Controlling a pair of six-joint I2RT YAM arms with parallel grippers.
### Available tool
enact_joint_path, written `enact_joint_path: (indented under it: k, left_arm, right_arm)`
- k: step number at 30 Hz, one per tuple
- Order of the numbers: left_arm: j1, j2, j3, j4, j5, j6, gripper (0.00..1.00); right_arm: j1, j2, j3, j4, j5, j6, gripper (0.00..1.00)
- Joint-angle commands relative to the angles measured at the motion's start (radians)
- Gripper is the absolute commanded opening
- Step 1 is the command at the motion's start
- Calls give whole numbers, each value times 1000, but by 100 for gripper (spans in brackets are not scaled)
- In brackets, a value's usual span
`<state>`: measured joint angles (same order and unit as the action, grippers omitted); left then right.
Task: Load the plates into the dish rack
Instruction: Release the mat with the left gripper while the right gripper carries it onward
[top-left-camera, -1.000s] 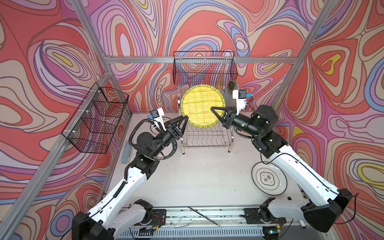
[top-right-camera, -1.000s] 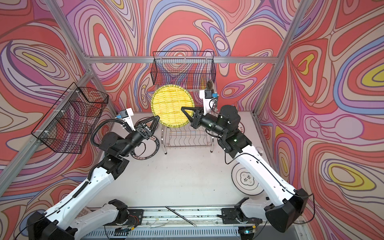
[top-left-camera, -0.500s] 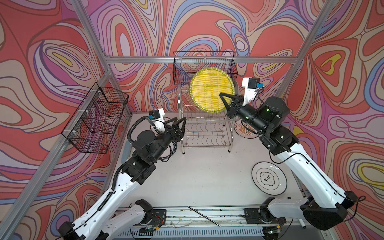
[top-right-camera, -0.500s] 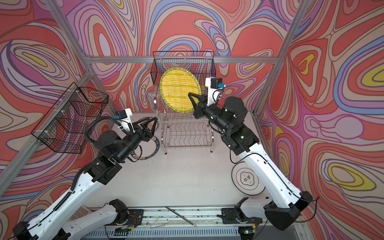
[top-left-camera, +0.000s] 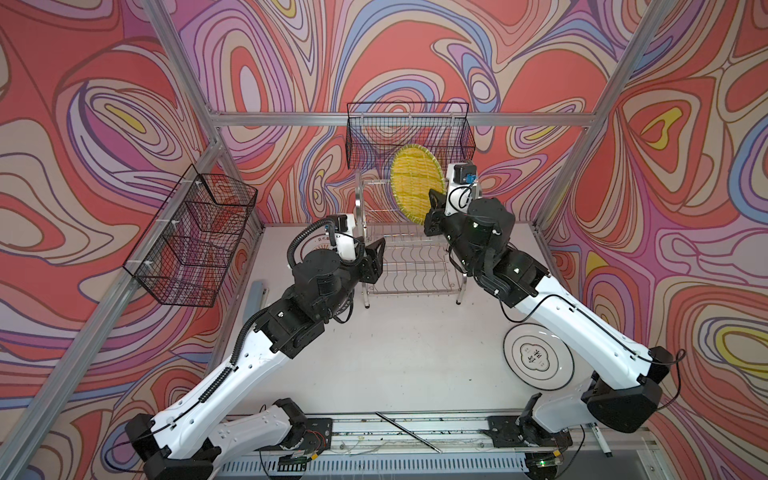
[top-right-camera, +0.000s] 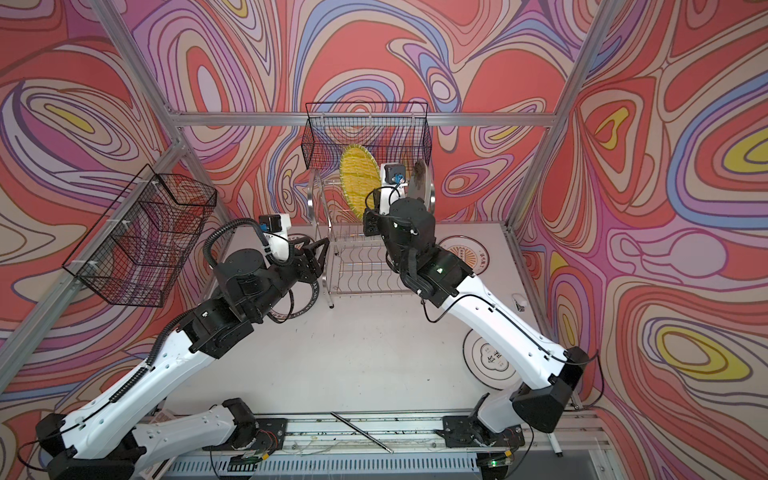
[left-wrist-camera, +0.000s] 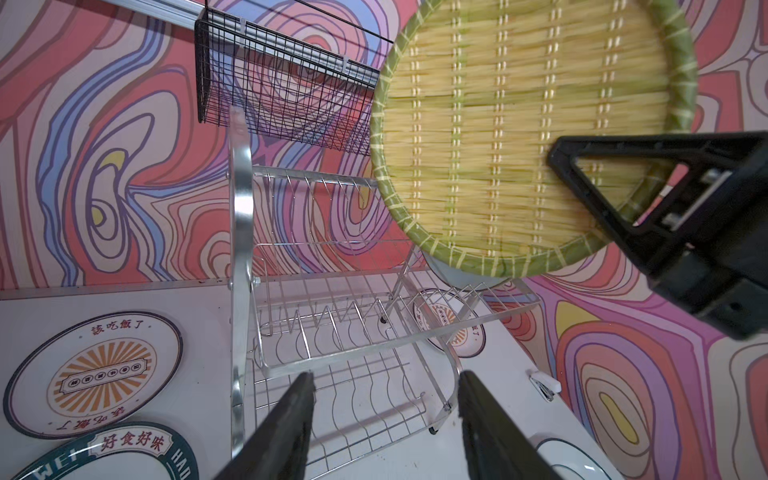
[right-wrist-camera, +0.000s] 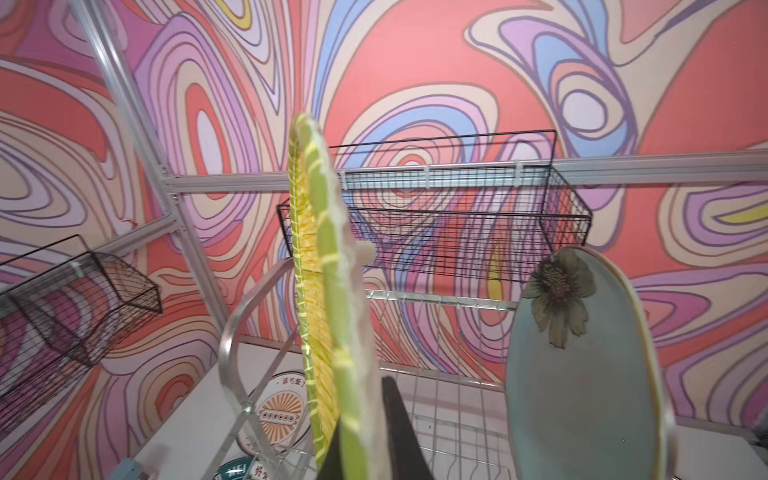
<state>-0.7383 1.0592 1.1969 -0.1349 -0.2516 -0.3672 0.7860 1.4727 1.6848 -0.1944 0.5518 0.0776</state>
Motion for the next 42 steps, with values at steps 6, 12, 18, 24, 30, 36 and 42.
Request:
enact_joint_path:
  k: [6,12,18,24,30,36,42]
  left_arm:
    - [-13,1,10,27,31,8,59]
    - [-22,13,12,50,65,5,59]
    - [-21,3,2,51,52,14,59]
    - [-22,-8,-3,61,52,14,59]
    - [-22,-7,1,62,60,10,59]
    - [-22,-12,4,58,66,8,59]
    - [-22,-16,1,55,65,10,60]
  right_arm:
    - [6,69,54,82,264,-65,0]
    - [5,124,79,87,347,-98,0]
    - [6,147,80,77,407,-111,0]
    - [5,153,66,72,439,-107,0]
    - [4,159,52,67,462,-93,0]
    - [5,170,48,60,483,-87,0]
    - [-1,176,42,55,505,-78,0]
